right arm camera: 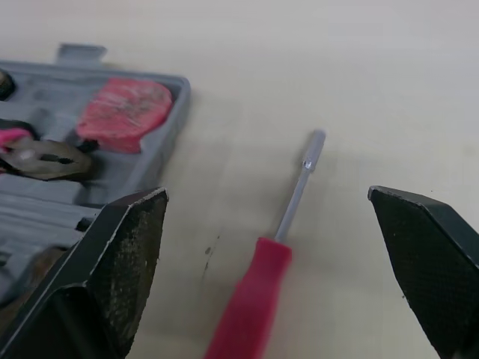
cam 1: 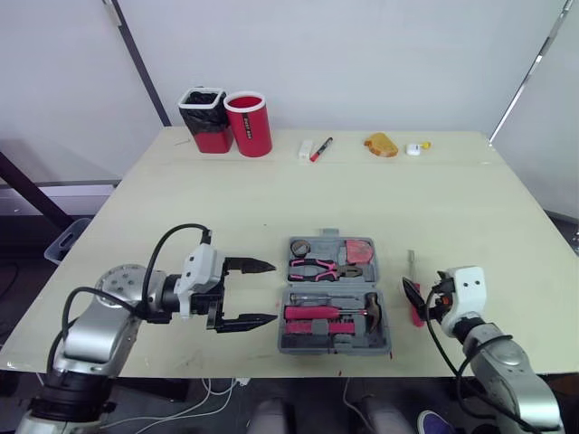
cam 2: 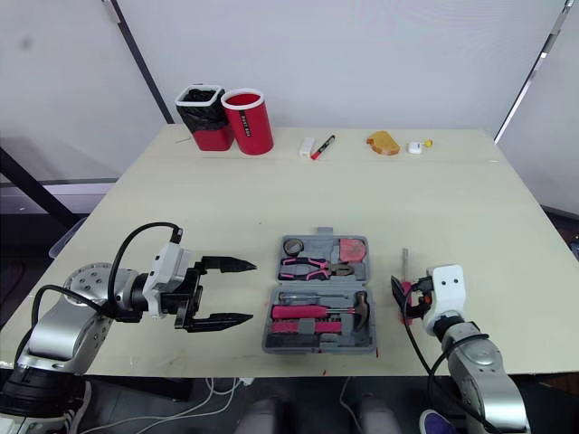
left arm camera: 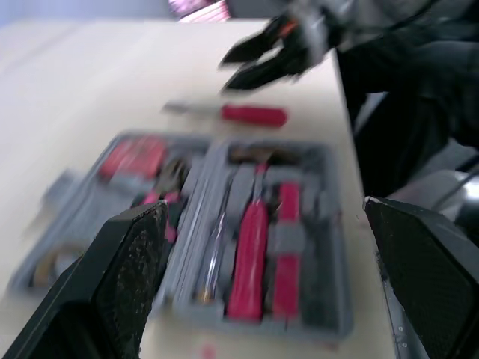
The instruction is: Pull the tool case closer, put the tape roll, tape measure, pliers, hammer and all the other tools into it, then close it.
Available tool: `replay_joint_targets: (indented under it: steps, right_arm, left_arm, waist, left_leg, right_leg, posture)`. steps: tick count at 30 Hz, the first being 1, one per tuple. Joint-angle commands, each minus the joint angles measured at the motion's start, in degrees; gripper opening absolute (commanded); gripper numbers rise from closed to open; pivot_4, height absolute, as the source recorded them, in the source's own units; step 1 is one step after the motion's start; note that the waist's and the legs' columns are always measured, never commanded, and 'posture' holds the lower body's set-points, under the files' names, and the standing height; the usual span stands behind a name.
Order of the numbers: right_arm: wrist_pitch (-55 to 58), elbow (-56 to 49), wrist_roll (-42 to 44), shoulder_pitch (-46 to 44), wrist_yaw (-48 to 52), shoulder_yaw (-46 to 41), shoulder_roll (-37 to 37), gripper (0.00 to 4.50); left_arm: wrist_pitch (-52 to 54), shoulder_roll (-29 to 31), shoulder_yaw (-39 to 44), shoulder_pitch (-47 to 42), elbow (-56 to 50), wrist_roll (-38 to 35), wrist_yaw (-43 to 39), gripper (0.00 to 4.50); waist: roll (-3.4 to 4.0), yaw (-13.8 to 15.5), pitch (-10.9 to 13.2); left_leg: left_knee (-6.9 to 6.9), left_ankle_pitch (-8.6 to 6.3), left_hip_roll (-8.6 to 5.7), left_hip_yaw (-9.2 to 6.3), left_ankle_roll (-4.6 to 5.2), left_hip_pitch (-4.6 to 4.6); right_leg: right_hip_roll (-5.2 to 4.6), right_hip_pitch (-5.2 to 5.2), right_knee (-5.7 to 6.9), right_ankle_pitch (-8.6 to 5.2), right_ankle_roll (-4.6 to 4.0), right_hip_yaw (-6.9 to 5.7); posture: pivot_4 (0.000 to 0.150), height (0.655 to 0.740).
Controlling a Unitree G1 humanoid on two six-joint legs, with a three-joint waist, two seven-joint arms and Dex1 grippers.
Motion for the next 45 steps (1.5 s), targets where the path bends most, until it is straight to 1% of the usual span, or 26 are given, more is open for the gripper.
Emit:
replay_joint_targets:
  steps: [1,4,7,10,12,14,15,16,17,18,19,27,34,35,36,37,39,40,41,42,45]
  right_arm:
    - [3.1,0.8,-1.1,-1.5,-2.7,0.3,1.3,4.5]
    - [5.4,2.7,-1.9,-2.9,-5.1,0.6,3.2,4.5]
    - [7.0,3.3,-2.0,-3.7,-5.0,1.5,4.1,4.5]
    - [7.1,3.9,-2.9,-4.2,-5.1,2.4,4.0,3.68]
    - [7.4,4.2,-3.2,-4.6,-5.5,2.1,4.2,2.79]
    - [7.7,4.4,-3.5,-4.8,-5.7,1.7,4.1,1.8]
    - [7.8,4.3,-3.5,-4.8,-5.7,1.5,4.0,1.47]
    - [8.0,4.2,-3.5,-4.7,-5.6,1.3,4.0,0.96]
    - [8.3,3.8,-3.6,-4.5,-5.7,1.1,3.8,0.72]
    - [8.6,3.1,-3.6,-4.0,-5.7,0.9,3.7,0.61]
    - [8.9,2.5,-3.6,-3.6,-5.8,0.9,3.6,0.61]
    - [13.4,-9.1,-3.2,5.2,-5.1,2.9,3.6,0.61]
    - [14.0,-9.6,-3.0,7.8,-6.0,3.1,6.2,0.61]
    - [14.2,-9.9,-2.7,8.0,-5.9,2.8,6.3,1.73]
    - [14.4,-10.2,-2.4,8.0,-5.5,2.4,5.9,1.98]
    - [14.4,-10.5,-2.3,7.9,-5.1,2.1,5.6,2.69]
    - [14.4,-11.6,-1.6,7.6,-4.3,0.8,4.7,3.22]
    - [14.4,-12.6,-1.1,7.6,-3.5,0.2,4.0,3.81]
    - [14.5,-13.7,-0.4,7.7,-2.7,-0.5,3.2,4.2]
    - [14.9,-14.8,0.2,7.7,-2.1,-1.2,2.5,4.43]
    - [15.5,-17.4,2.3,8.4,1.2,-3.7,-1.0,4.43]
  left_arm:
    - [1.0,0.8,-0.9,-2.3,-1.7,-1.8,-2.0,4.43]
    - [2.0,0.9,-1.3,-3.6,-2.4,-3.1,-2.9,4.43]
    - [4.2,1.1,-1.1,-4.5,-3.6,-5.1,-3.3,4.43]
    - [6.0,1.4,-0.7,-5.2,-4.5,-6.6,-3.4,4.5]
    - [6.4,1.5,-0.7,-5.1,-4.8,-6.9,-3.4,4.5]
    - [6.6,1.5,-0.6,-5.0,-5.0,-7.0,-3.5,4.5]
    - [6.7,1.5,-0.7,-5.0,-5.0,-7.0,-3.5,4.5]
    - [6.7,1.4,-0.7,-4.9,-5.1,-7.0,-3.5,4.5]
    - [6.7,1.4,-0.7,-4.9,-5.1,-7.1,-3.5,4.5]
    - [6.7,1.4,-0.7,-4.8,-5.2,-7.1,-3.6,4.5]
    - [6.7,1.5,-0.6,-4.7,-5.2,-7.1,-3.7,4.5]
    - [7.4,1.5,-0.8,-5.5,-5.9,-7.5,-3.6,4.5]
    - [7.3,1.4,-1.5,-5.8,-5.5,-7.0,-4.0,4.5]
    - [7.1,1.5,-1.5,-5.7,-5.3,-6.9,-4.2,4.5]
    - [6.9,1.5,-1.4,-5.5,-5.0,-6.8,-4.4,4.5]
    - [6.7,1.5,-1.4,-5.5,-4.8,-6.7,-4.6,4.5]
    - [6.4,1.3,-1.5,-5.4,-4.6,-6.4,-4.7,4.5]
    - [6.3,1.3,-1.5,-5.4,-4.5,-6.4,-4.7,4.5]
    - [6.3,1.2,-1.4,-5.4,-4.5,-6.3,-4.7,4.5]
    - [6.2,1.2,-1.4,-5.3,-4.5,-6.3,-4.6,4.5]
    - [6.2,1.1,-1.2,-4.8,-4.9,-6.5,-4.1,4.5]
  waist:
    - [0.0,0.0,0.0]
    - [0.0,-0.1,0.0]
    - [0.01,-0.2,0.0]
    - [0.0,-0.2,0.0]
    - [0.01,-0.2,0.0]
    - [0.01,-0.2,0.0]
    - [0.0,-0.2,0.0]
    - [0.01,-0.2,0.0]
    - [0.0,-0.2,0.0]
    - [0.0,-0.2,0.0]
    - [0.0,-0.1,0.0]
    - [0.0,-0.1,0.0]
    - [-0.01,-0.3,0.0]
    - [-0.01,-0.3,0.0]
    - [-0.01,-0.3,0.0]
    - [-0.01,-0.3,0.0]
    - [0.0,-0.2,0.0]
    - [-0.01,-0.2,0.0]
    - [-0.01,-0.1,0.0]
    - [-0.01,-0.1,0.0]
    - [0.0,-0.1,0.0]
  left_leg:
    - [0.0,0.0,0.0,0.0,0.0,0.0]
    - [0.0,0.0,0.0,-0.01,0.0,-0.01]
    - [0.0,0.0,0.0,-0.01,0.0,0.0]
    - [0.0,0.0,0.0,-0.02,0.0,-0.02]
    - [0.0,0.0,0.0,-0.02,0.0,-0.02]
    - [0.0,0.0,0.0,-0.02,0.0,-0.01]
    - [0.0,0.0,0.0,-0.03,0.0,-0.01]
    - [0.0,0.0,0.0,-0.03,0.0,-0.01]
    - [0.0,0.0,0.0,-0.02,0.0,-0.01]
    - [0.0,0.0,0.0,-0.02,0.0,-0.02]
    - [0.0,0.0,0.0,-0.03,0.0,-0.02]
    - [-0.01,0.0,0.0,-0.07,0.0,-0.04]
    - [-0.01,0.0,0.02,-0.07,0.0,-0.01]
    - [-0.01,0.0,0.02,-0.07,0.0,-0.01]
    - [-0.01,0.0,0.02,-0.07,0.0,-0.01]
    - [-0.01,0.0,0.02,-0.06,0.0,-0.01]
    - [-0.01,0.0,0.02,-0.07,0.0,-0.02]
    - [-0.01,0.0,0.01,-0.07,0.0,-0.02]
    - [-0.01,0.0,0.01,-0.07,0.0,-0.02]
    - [0.0,0.0,0.0,-0.06,0.0,-0.02]
    - [0.0,0.0,0.0,-0.06,0.0,-0.02]
  right_leg:
    - [0.0,0.0,0.0,0.02,0.03,0.0]
    - [0.01,0.0,-0.01,0.02,0.04,0.0]
    - [0.02,-0.01,0.0,0.02,0.04,0.0]
    - [0.02,-0.01,-0.02,0.02,0.06,0.0]
    - [0.02,-0.01,-0.02,0.03,0.06,0.01]
    - [0.02,-0.01,-0.01,0.02,0.06,0.0]
    - [0.03,-0.01,-0.01,0.02,0.07,0.0]
    - [0.03,-0.01,-0.01,0.02,0.06,0.0]
    - [0.02,-0.01,-0.01,0.02,0.07,0.0]
    - [0.02,-0.01,-0.02,0.02,0.07,0.0]
    - [0.02,0.0,-0.02,0.02,0.07,0.0]
    - [0.02,-0.01,-0.02,0.01,0.08,-0.03]
    - [0.02,-0.01,-0.02,-0.12,0.0,-0.01]
    - [0.03,-0.01,-0.02,-0.12,0.0,-0.02]
    - [0.02,-0.01,-0.02,-0.12,-0.01,-0.02]
    - [0.02,-0.01,-0.03,-0.12,-0.01,-0.01]
    - [0.02,-0.01,-0.03,-0.12,-0.01,-0.01]
    - [0.0,-0.01,-0.03,-0.13,-0.01,0.01]
    - [0.0,-0.01,-0.03,-0.12,-0.01,0.01]
    - [-0.01,-0.01,-0.04,-0.12,-0.01,0.01]
    - [0.0,-0.01,-0.03,-0.13,0.01,0.01]
  posture:
    - [0.15,0.74]
    - [0.15,0.74]
    - [0.15,0.74]
    - [0.15,0.74]
    - [0.15,0.74]
    - [0.15,0.74]
    - [0.15,0.74]
    - [0.15,0.74]
    - [0.15,0.74]
    - [0.15,0.74]
    - [0.15,0.74]
    - [0.15,0.74]
    - [0.15,0.74]
    - [0.15,0.74]
    - [0.15,0.74]
    - [0.15,0.74]
    - [0.15,0.74]
    - [0.15,0.74]
    - [0.15,0.74]
    - [0.15,0.74]
    - [0.15,0.74]
